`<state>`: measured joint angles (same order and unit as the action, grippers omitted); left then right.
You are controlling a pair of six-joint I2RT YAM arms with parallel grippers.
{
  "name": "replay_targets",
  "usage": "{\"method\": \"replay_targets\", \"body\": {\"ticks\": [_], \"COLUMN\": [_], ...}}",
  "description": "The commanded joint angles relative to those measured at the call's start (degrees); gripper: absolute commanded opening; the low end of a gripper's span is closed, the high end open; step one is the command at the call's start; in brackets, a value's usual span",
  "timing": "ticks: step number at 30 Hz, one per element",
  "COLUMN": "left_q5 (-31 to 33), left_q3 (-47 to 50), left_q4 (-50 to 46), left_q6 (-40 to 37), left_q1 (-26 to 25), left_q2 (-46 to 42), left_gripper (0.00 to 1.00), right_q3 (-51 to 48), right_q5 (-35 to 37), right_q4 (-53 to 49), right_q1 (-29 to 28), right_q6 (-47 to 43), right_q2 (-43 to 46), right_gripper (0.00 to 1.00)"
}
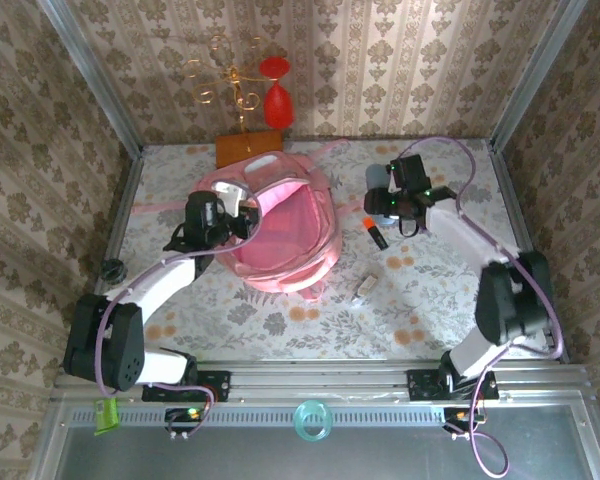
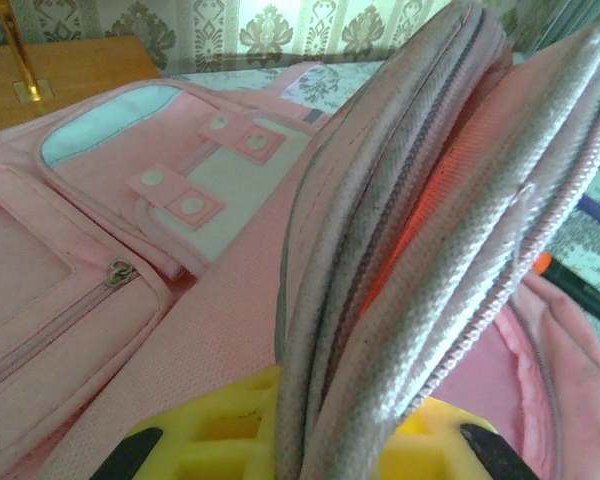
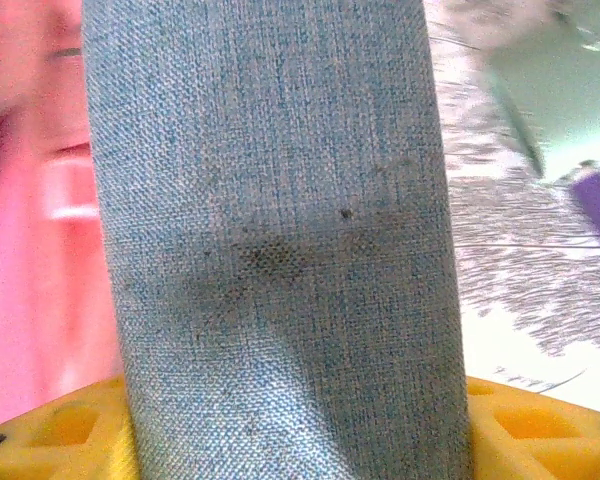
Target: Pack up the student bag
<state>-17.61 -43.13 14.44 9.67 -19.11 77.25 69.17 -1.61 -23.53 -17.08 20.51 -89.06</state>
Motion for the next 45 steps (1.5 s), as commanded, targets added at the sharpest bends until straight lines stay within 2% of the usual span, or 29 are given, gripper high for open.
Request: {"method": "replay_targets", "body": {"ticks": [1,6,10,14,20,25,29,32,36,39,40,45], "left_q5": [-4.0,-5.7,-7.6,-8.0,-8.4,-9.5,-9.4,-10.5,-8.9,-8.8,-8.9,-8.1], "left_q3": [-4.0,-5.8,-7.9,-8.7,-11.0,-12.5,-14.1,-14.4,-12.8,-12.3,-12.1,-10.5], "left_q4": [3.1,3.8,3.7,3.8,4.9,6.3,7.0,7.0,7.6,7.4,7.2,6.8], "left_q6": [4.4,5.2,6.4,6.5,7.7,9.2,10.5,11.1,10.9,10.4,10.2,9.7], "left_q1": [0.8,1.1,1.2,1.2,1.8,1.9,1.9,1.9,2.0,1.9,1.9,1.9], "left_q2": [-0.9,-1.9,-3.0,-4.3,-5.0,-3.7,-2.5,-2.1,-1.9,-1.1,-0.8,-0.6], "left_gripper": [0.0,0.0,0.0,0.0,0.0,0.0,0.0,0.0,0.0,0.0,0.0,0.0], "right_q3": [-2.3,0.5,5.7,13.4,22.0,26.6,28.5,27.5,22.6,16.8,15.3,7.0], "right_q5": [-2.1,-16.4,-21.6,-19.7,-11.8,-3.9,-0.6,-1.9,-3.2,-3.6,-3.7,-4.8], "right_q4": [-3.4,-1.6,3.1,3.9,4.3,6.4,9.2,12.8,15.2,15.4,14.7,12.7], "right_q1": [-7.4,-14.9,-18.1,-19.3,-20.3,-22.5,-22.8,-22.8,-22.7,-22.2,-21.8,-16.9], "right_q6": [-4.2,-2.0,1.7,4.9,14.2,18.2,20.4,20.0,17.0,14.5,13.9,12.3], "right_q2": [3.4,-1.7,-8.4,-16.4,-25.1,-30.5,-34.0,-32.7,-26.2,-19.8,-17.9,-9.6], "right_gripper": [0.44,0.44,0.44,0.45,0.49,0.57,0.63,0.68,0.73,0.87,0.89,0.89]}}
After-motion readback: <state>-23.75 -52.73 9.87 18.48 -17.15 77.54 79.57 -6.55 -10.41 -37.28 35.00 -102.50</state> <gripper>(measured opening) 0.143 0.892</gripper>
